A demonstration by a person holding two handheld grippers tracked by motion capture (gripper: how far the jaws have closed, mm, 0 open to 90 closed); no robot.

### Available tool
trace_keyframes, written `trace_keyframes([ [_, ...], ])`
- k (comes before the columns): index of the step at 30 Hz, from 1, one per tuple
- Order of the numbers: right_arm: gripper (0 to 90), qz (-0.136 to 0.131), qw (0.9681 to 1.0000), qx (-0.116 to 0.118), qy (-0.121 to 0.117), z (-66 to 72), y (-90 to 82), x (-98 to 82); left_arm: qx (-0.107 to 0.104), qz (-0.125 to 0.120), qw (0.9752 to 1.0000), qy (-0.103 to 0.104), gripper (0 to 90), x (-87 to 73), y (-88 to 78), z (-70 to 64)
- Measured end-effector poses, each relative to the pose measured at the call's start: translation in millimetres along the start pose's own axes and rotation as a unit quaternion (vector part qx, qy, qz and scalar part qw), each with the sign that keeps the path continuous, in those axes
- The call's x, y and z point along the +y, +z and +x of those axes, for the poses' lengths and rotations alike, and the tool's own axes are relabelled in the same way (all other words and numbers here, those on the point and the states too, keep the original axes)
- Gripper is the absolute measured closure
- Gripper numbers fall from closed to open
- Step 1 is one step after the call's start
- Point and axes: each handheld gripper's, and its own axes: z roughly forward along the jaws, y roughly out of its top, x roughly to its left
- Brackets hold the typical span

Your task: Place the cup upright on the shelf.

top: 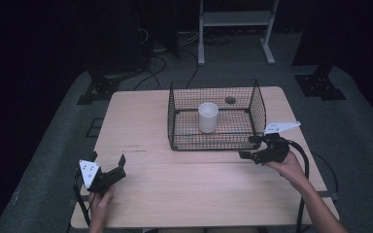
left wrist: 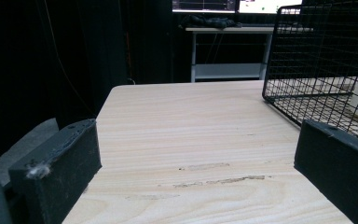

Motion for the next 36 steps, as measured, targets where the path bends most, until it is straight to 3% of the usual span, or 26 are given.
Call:
trace_keyframes([
  [19,14.4,-0.017,0.9997,-0.017,-0.007,13.0,-9.5,-25.9,0.001,0.0,1.0,0.0,0.0,0.0,0.1,-0.2],
  [23,14.4,-0.034,0.999,-0.029,-0.01,18.3,-14.8,-33.7,0.001,0.0,1.0,0.001,0.0,0.0,0.2,-0.3],
  [33,14.3,-0.07,0.9968,-0.039,0.005,29.3,-18.4,-56.9,0.001,0.0,1.0,0.0,0.0,0.0,0.3,-0.2],
  [36,14.3,-0.091,0.9941,-0.055,0.023,31.9,-19.4,-73.5,0.001,-0.001,1.0,0.002,0.0,0.0,0.2,-0.6],
])
